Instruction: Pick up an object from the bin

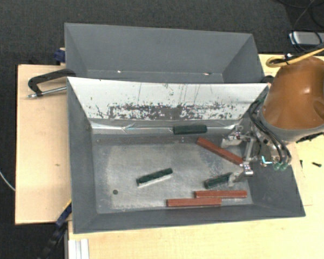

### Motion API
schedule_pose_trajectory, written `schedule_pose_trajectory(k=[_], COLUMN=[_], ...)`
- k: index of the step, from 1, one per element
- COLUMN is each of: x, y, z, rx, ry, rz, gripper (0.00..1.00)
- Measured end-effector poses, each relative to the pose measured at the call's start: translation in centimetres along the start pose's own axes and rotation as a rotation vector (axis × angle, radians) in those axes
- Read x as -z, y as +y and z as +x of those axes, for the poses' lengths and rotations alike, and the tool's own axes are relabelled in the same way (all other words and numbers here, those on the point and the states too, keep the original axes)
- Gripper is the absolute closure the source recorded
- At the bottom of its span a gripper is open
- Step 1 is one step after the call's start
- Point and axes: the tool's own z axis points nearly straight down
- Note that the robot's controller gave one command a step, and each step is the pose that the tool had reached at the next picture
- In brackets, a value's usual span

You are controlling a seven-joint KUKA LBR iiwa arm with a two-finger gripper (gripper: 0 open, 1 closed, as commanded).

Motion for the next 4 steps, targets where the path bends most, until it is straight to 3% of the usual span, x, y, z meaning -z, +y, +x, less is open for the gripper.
schedule_pose_trajectory(k=[1, 2, 3, 4], x=[0.3, -0.5, -5.2, -8.7], y=[0.0, 2.7, 0.5, 0.2], z=[-0.1, -2.2, -2.2, -4.6], rx=[0.001, 0.012, -0.037, -0.126], ry=[-0.005, -0.013, -0.016, -0.020], rz=[0.001, 0.001, -0.001, 0.001], gripper=[0.00, 0.00, 0.00, 1.00])
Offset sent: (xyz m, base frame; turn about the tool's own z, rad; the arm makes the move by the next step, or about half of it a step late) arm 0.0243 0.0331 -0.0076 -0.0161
